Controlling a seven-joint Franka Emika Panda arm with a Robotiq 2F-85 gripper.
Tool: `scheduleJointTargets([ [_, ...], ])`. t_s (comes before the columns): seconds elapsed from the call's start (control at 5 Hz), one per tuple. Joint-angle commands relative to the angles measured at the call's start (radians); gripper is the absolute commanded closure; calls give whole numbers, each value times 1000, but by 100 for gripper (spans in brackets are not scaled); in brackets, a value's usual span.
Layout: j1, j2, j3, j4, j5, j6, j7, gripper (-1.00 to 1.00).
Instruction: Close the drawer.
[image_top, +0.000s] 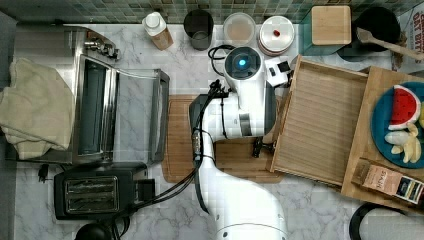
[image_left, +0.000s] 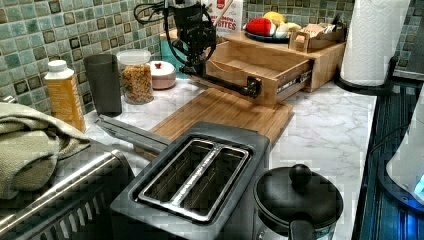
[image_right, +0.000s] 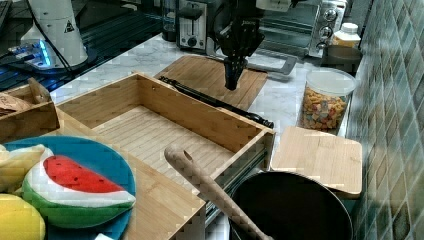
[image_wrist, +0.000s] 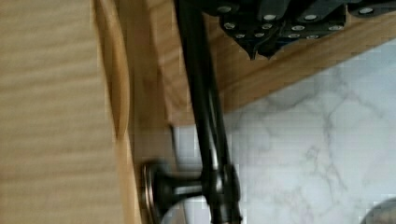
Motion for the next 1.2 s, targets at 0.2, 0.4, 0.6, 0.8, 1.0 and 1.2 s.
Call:
scheduleJointTargets([
  [0.2,-5,23,-10,50,-5,18,26,100],
  [0.4,8,21,-24,23,-50,22,44,100],
  [0.6,-9,8,-21,4,-40,13,2,100],
  [0.8,-33,4,-26,-59,-67,121,-29,100],
  [1.0,-64,4,-20,-92,-30,173,-72,100],
  [1.2,-73,1,-29,-114,-22,189,-94,100],
])
